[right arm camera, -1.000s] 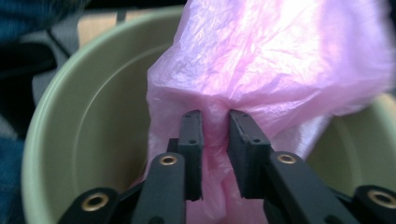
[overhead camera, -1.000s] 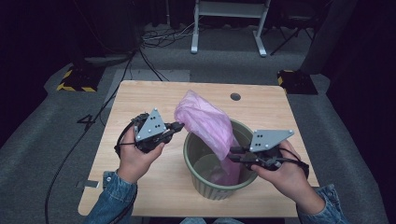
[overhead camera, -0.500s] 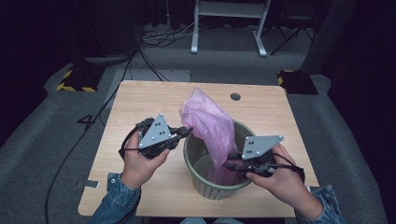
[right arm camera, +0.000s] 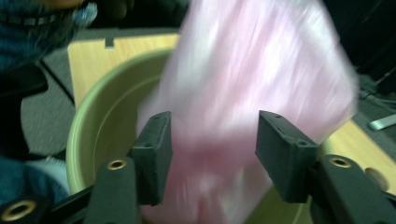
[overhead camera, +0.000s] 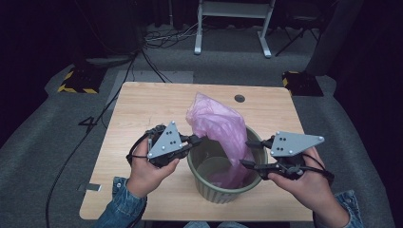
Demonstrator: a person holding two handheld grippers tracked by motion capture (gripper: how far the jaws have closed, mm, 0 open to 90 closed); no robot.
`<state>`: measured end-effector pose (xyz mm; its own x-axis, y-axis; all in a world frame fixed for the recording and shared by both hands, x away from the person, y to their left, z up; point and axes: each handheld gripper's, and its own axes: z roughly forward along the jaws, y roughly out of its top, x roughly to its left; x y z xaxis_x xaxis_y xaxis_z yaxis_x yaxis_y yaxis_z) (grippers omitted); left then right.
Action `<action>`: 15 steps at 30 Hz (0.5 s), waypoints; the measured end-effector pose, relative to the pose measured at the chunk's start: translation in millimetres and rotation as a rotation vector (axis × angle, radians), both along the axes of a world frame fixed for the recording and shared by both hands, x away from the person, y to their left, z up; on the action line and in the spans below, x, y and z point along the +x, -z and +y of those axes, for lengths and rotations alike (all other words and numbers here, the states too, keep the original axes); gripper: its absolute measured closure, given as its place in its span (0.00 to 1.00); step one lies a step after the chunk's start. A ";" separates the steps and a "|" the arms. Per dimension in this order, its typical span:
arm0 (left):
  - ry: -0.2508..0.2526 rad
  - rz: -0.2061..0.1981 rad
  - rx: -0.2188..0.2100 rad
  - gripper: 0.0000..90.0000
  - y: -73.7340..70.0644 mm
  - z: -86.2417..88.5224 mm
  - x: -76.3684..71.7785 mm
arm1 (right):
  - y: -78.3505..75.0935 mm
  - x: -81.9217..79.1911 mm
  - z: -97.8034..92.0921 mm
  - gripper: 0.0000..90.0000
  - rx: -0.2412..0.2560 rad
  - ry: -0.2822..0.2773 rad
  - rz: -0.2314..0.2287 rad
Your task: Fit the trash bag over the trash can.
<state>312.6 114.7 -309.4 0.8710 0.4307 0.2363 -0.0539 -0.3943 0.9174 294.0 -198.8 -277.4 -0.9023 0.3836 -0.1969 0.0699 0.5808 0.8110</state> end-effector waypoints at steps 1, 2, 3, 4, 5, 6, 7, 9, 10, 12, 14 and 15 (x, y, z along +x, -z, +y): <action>0.003 -0.003 0.005 0.99 -0.6 -0.5 -0.5 | -3.0 -0.7 -0.6 0.48 0.012 0.008 -0.011; 0.006 -0.004 0.005 0.99 -0.9 -1.0 -0.9 | -6.0 -1.2 -1.2 0.47 0.020 0.013 -0.022; 0.006 -0.003 0.004 0.99 -1.2 -1.4 -1.4 | -8.8 -1.7 -1.7 0.46 0.028 0.016 -0.029; 0.009 -0.004 0.007 0.99 -1.7 -1.5 -1.7 | -11.4 -2.1 -2.1 0.46 0.037 0.018 -0.035; 0.013 -0.005 0.008 0.99 -1.9 -1.7 -1.9 | -14.4 -2.8 -1.9 0.46 0.047 0.020 -0.040; 0.016 -0.004 0.007 0.99 -2.0 -2.4 -2.4 | -15.8 -3.2 -1.3 0.47 0.052 0.020 -0.044; 0.020 -0.004 0.008 0.99 -2.1 -3.6 -3.5 | -17.4 -3.3 0.1 0.48 0.055 0.019 -0.050; 0.031 -0.009 0.011 0.99 -2.3 -6.0 -5.0 | -18.1 -2.4 5.2 0.56 0.053 0.005 -0.056; 0.035 -0.009 0.011 0.99 -2.3 -7.2 -6.0 | -16.6 -0.9 7.8 0.58 0.046 -0.005 -0.050; 0.041 -0.015 0.014 0.99 -2.8 -8.8 -7.1 | -10.9 3.3 12.5 0.66 0.028 -0.019 -0.027; 0.052 -0.017 0.015 0.99 -3.5 -10.6 -8.1 | -0.7 8.1 18.2 0.72 -0.004 -0.037 0.012; 0.054 -0.017 0.015 0.99 -3.5 -11.1 -8.3 | 8.0 10.2 22.9 0.75 -0.026 -0.051 0.038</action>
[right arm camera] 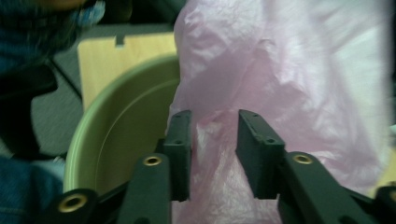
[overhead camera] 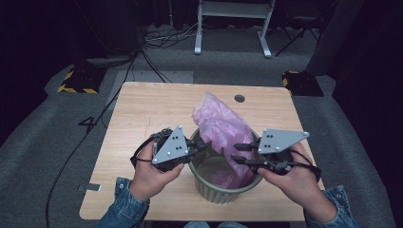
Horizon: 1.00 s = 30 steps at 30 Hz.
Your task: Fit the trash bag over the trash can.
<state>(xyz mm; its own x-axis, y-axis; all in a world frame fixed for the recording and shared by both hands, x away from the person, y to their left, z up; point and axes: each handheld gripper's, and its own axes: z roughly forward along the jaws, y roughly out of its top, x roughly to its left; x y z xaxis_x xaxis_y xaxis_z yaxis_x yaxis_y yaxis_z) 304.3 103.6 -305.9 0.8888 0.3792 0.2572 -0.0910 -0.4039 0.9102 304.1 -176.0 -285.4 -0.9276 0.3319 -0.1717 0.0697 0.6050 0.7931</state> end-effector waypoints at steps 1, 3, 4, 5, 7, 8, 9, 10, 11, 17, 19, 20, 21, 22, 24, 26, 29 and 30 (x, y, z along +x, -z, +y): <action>0.002 -0.001 -0.001 0.99 0.0 -0.5 -0.1 | 4.1 0.5 2.5 0.77 -0.010 -0.005 0.012; 0.008 0.002 -0.004 0.99 -0.1 -1.9 -0.3 | 12.5 1.5 8.7 0.78 -0.035 -0.021 0.031; 0.013 0.003 -0.004 0.99 -0.1 -2.8 -0.5 | 16.3 1.8 12.4 0.78 -0.046 -0.029 0.039; 0.016 0.003 -0.005 0.99 0.1 -3.9 -1.0 | 19.3 2.1 16.0 0.79 -0.056 -0.038 0.047; 0.027 0.003 -0.004 0.99 0.2 -6.5 -2.2 | 23.2 2.5 23.1 0.78 -0.071 -0.052 0.059; 0.032 0.001 -0.004 0.99 0.3 -7.8 -2.8 | 24.1 2.6 26.4 0.78 -0.075 -0.060 0.062; 0.036 0.000 -0.003 0.99 0.4 -9.2 -3.5 | 24.4 2.8 29.4 0.77 -0.082 -0.069 0.064; 0.041 -0.003 0.000 0.98 0.3 -10.4 -3.9 | 24.4 2.8 32.2 0.75 -0.087 -0.073 0.065; 0.044 -0.008 0.007 0.98 -0.1 -11.0 -4.2 | 24.3 2.7 34.6 0.73 -0.090 -0.078 0.063; 0.053 -0.012 0.025 0.98 0.8 -11.8 -6.6 | 20.9 -0.5 29.4 0.55 -0.053 -0.073 0.057; 0.053 -0.009 0.031 0.98 1.7 -10.6 -6.4 | 15.8 -1.2 20.6 0.53 -0.035 -0.055 0.053; 0.052 -0.006 0.034 0.98 2.2 -10.1 -5.8 | 11.5 -1.9 15.6 0.51 -0.026 -0.043 0.043; 0.049 -0.004 0.034 0.98 2.8 -9.9 -5.3 | 6.6 -3.1 10.9 0.50 -0.018 -0.030 0.032; 0.051 -0.001 0.032 0.98 3.4 -10.5 -4.9 | 1.8 -4.4 7.0 0.50 -0.007 -0.020 0.019; 0.057 -0.001 0.032 0.98 3.9 -12.8 -5.2 | -6.2 -6.6 1.8 0.50 0.013 -0.012 0.002; 0.067 0.000 0.038 0.98 5.0 -17.1 -6.0 | -10.8 -8.2 0.3 0.50 0.031 -0.011 -0.009; 0.093 0.002 0.061 0.98 6.6 -24.6 -7.6 | -12.1 -8.9 3.0 0.55 0.057 -0.015 -0.025; 0.103 0.003 0.071 0.97 7.0 -26.4 -8.2 | -11.9 -8.9 3.7 0.60 0.056 -0.020 -0.026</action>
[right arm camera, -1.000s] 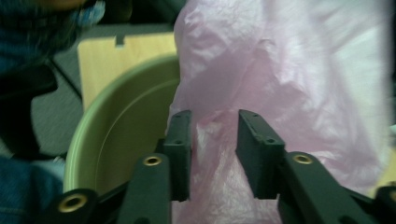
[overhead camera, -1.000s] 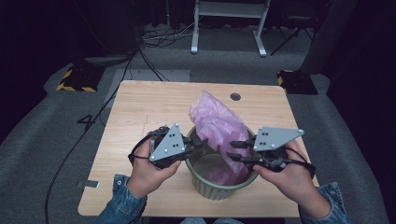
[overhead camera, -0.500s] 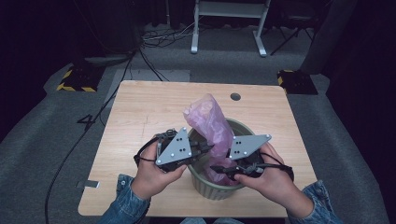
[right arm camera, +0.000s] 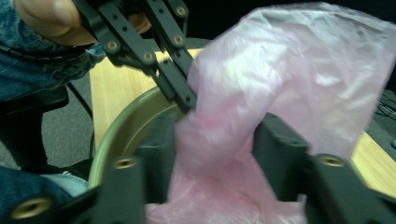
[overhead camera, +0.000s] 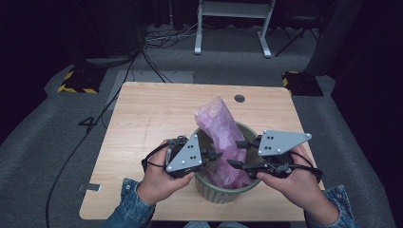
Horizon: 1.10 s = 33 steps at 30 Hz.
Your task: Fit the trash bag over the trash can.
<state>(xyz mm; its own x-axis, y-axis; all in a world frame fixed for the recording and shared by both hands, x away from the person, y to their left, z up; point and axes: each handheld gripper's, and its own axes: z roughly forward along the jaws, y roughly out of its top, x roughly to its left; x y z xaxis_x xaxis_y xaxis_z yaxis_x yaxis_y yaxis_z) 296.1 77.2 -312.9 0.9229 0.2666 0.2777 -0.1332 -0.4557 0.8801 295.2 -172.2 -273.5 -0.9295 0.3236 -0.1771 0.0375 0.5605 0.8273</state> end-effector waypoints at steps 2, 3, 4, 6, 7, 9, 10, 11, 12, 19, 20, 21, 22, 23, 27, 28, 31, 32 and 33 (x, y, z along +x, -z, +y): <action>0.015 0.000 0.008 0.97 0.9 -1.7 -1.1 | 0.9 -1.0 1.4 0.82 -0.025 -0.028 -0.007; 0.014 -0.002 0.011 0.97 1.3 -0.9 -1.1 | 1.8 -1.7 1.5 0.89 -0.035 -0.025 -0.015; 0.010 0.002 0.007 0.97 1.9 0.6 -0.8 | 2.9 -2.2 0.8 0.95 -0.043 -0.023 -0.019; 0.003 0.010 -0.003 0.98 3.3 4.9 0.4 | 4.8 -1.5 -2.3 0.97 -0.034 -0.009 -0.016; -0.001 0.015 -0.007 0.99 4.0 6.6 0.5 | 5.4 -1.1 -3.6 0.97 -0.033 -0.004 -0.014; -0.004 0.024 -0.016 0.99 5.4 10.2 0.5 | 7.0 -0.2 -6.9 0.97 -0.025 0.006 -0.011; -0.002 0.026 -0.019 1.00 6.1 11.3 0.2 | 8.1 0.2 -8.8 0.97 -0.023 0.011 -0.009; -0.003 0.028 -0.018 1.00 6.6 12.2 -0.5 | 9.4 0.5 -10.7 0.97 -0.017 0.016 -0.007; -0.003 0.026 -0.017 1.00 7.0 12.8 -0.9 | 10.6 0.9 -12.8 0.97 -0.014 0.020 -0.005; -0.026 0.025 -0.020 1.00 7.4 15.3 0.2 | 16.3 1.1 -28.6 0.97 0.020 0.047 0.011; -0.030 0.026 -0.025 0.99 7.4 15.5 0.7 | 16.6 1.0 -29.9 0.96 0.020 0.048 0.014; -0.035 0.029 -0.029 0.96 7.2 15.5 1.3 | 17.3 1.0 -31.2 0.96 0.024 0.049 0.016; -0.039 0.028 -0.040 0.90 7.2 14.8 1.9 | 18.1 1.1 -32.0 0.96 0.026 0.047 0.019; -0.047 0.019 -0.051 0.81 7.3 13.9 2.6 | 19.0 1.1 -32.3 0.96 0.029 0.041 0.023; -0.039 0.001 -0.078 0.55 6.0 8.8 3.1 | 23.2 -0.9 -29.3 0.95 0.024 0.016 0.031; -0.013 0.005 -0.088 0.49 5.3 7.3 2.2 | 24.4 -1.3 -28.2 0.95 0.020 0.015 0.031; 0.033 0.028 -0.114 0.43 2.3 3.2 -1.4 | 27.3 -1.3 -25.9 0.95 0.006 0.010 0.033; 0.032 0.029 -0.112 0.42 1.3 2.6 -1.6 | 28.2 -1.2 -25.4 0.95 0.004 0.009 0.037; 0.032 0.035 -0.113 0.41 0.8 2.0 -1.1 | 29.1 -0.9 -24.8 0.94 0.002 0.007 0.038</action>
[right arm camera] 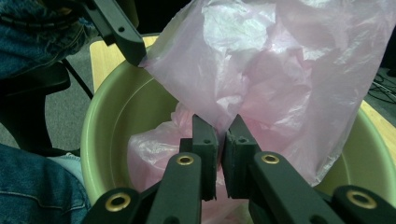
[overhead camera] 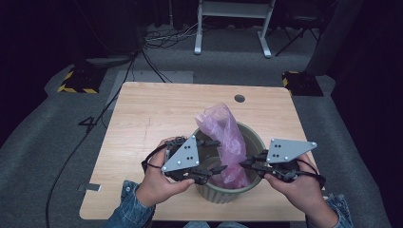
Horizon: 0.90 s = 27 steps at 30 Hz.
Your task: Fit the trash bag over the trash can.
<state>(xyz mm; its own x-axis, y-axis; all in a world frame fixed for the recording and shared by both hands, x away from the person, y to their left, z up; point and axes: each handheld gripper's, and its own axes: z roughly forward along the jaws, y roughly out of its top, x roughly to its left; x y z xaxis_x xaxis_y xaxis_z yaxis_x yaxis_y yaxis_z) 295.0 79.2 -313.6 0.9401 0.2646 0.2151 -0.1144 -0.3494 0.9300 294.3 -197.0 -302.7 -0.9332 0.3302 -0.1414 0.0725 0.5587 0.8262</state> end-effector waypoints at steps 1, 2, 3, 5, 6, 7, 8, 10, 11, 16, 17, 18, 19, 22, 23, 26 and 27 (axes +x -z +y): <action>-0.003 0.004 0.001 0.41 -0.5 -0.1 0.8 | 0.7 0.1 0.7 0.94 -0.003 -0.002 0.000; -0.004 0.006 -0.001 0.40 -1.0 0.1 1.6 | 1.2 0.1 1.3 0.94 -0.006 -0.003 -0.002; -0.002 0.009 -0.005 0.40 -1.8 0.6 2.3 | 1.6 -0.1 1.7 0.94 -0.009 -0.004 -0.003; 0.018 0.029 -0.017 0.40 -4.1 1.9 3.3 | 2.0 -0.7 2.1 0.95 -0.017 -0.008 -0.008; 0.028 0.038 -0.024 0.40 -5.5 2.3 4.0 | 2.1 -0.9 2.3 0.95 -0.019 -0.010 -0.009; 0.033 0.042 -0.029 0.41 -6.7 1.9 4.7 | 2.2 -1.2 2.6 0.95 -0.023 -0.014 -0.013; 0.034 0.045 -0.024 0.43 -7.5 1.0 5.1 | 2.3 -1.8 3.3 0.95 -0.030 -0.018 -0.018; 0.049 0.053 -0.013 0.48 -7.8 -1.9 5.4 | 2.8 -2.7 5.1 0.95 -0.039 -0.027 -0.025; 0.057 0.054 0.004 0.54 -7.6 -4.5 4.7 | 3.1 -3.2 6.0 0.95 -0.042 -0.031 -0.024; 0.048 0.045 0.074 0.95 -4.8 -12.1 2.2 | 5.9 -2.8 8.8 0.76 -0.060 -0.020 -0.030; 0.047 0.043 0.080 0.97 -4.2 -12.7 2.2 | 4.8 -3.3 8.2 0.70 -0.053 -0.011 -0.042; 0.045 0.042 0.088 0.98 -3.5 -13.4 2.2 | 3.5 -4.0 7.6 0.66 -0.047 -0.006 -0.048; 0.044 0.044 0.097 0.99 -2.7 -14.2 2.1 | 1.1 -5.3 6.8 0.62 -0.036 0.000 -0.056; 0.053 0.043 0.106 0.99 -2.0 -16.7 1.6 | -8.1 -9.5 6.1 0.60 -0.018 0.008 -0.093; 0.058 0.041 0.107 0.99 -2.0 -17.5 0.8 | -10.6 -10.5 6.8 0.60 -0.016 0.006 -0.098; 0.065 0.033 0.112 0.99 -2.1 -19.0 -1.5 | -13.4 -11.6 9.9 0.76 -0.017 -0.017 -0.091; 0.066 0.032 0.111 0.99 -2.0 -18.7 -1.9 | -13.3 -12.0 9.8 0.88 -0.023 -0.029 -0.082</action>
<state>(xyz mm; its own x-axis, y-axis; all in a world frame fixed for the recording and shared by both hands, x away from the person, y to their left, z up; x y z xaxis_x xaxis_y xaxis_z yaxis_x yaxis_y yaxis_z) 293.1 60.5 -311.6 0.9615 0.1786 0.2089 -0.1109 -0.4430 0.8896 282.3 -187.1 -289.4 -0.9273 0.2988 -0.2255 -0.0118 0.5788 0.8154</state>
